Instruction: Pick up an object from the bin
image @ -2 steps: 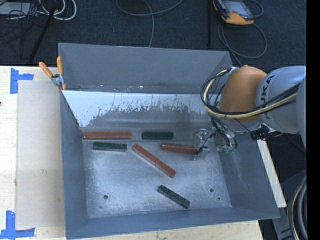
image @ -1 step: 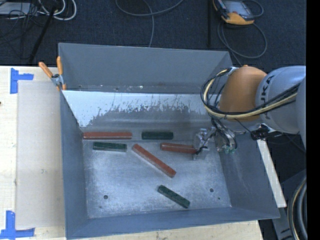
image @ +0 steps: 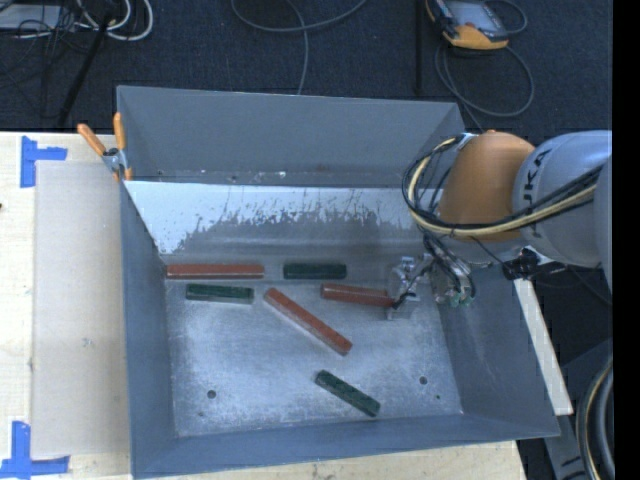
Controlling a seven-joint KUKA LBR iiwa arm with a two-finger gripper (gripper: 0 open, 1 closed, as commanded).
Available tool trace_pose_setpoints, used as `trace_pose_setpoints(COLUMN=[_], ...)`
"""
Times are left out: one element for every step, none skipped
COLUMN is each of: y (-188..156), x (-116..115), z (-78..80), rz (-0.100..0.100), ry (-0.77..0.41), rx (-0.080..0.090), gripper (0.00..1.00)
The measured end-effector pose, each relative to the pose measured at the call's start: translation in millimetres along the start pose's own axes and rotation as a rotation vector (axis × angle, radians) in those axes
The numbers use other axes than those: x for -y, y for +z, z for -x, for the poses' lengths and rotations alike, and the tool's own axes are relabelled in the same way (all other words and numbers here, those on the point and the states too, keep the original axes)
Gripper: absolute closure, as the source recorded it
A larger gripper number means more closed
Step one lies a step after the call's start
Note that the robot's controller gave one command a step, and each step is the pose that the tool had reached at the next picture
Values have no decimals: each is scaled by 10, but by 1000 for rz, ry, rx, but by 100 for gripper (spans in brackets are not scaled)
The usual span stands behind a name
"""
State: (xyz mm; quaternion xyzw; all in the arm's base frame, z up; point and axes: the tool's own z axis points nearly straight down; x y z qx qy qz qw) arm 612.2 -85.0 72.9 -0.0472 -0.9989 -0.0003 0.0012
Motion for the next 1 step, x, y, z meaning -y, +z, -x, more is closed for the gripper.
trace_pose_setpoints(y=[-156], x=[-1], z=[-17], rz=[0], ry=[0], rx=[-5], gripper=[100])
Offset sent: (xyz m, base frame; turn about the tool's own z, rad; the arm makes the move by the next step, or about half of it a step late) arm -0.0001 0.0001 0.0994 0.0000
